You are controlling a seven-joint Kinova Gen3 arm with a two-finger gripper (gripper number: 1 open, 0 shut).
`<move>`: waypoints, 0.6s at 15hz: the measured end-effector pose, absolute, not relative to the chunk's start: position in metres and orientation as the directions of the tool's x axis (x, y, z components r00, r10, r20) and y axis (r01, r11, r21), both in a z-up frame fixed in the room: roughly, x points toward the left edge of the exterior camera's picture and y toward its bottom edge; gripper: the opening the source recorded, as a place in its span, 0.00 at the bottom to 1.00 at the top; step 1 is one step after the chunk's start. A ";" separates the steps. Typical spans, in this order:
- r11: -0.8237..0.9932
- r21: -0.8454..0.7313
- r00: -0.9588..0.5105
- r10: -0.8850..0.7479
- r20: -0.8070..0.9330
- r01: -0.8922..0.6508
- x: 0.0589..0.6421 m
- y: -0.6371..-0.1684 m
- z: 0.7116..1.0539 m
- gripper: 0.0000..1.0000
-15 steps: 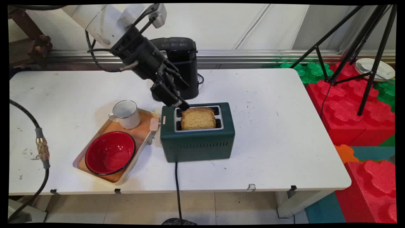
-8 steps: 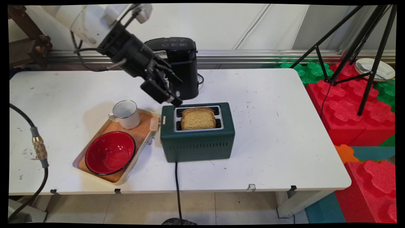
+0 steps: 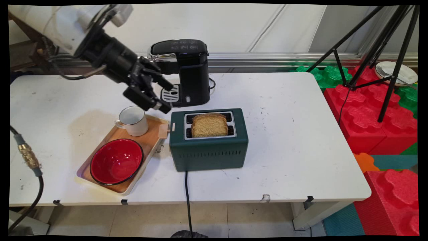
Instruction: Press the toaster switch
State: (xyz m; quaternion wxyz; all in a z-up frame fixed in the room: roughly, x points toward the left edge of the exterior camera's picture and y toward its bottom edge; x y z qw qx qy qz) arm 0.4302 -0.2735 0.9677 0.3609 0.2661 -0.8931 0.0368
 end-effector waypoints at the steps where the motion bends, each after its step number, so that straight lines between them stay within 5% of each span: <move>1: 0.855 0.125 -0.599 -0.449 0.663 -0.503 0.435 -0.270 0.967 1.00; 9: 0.845 0.126 -0.607 -0.468 0.642 -0.519 0.460 -0.247 0.958 1.00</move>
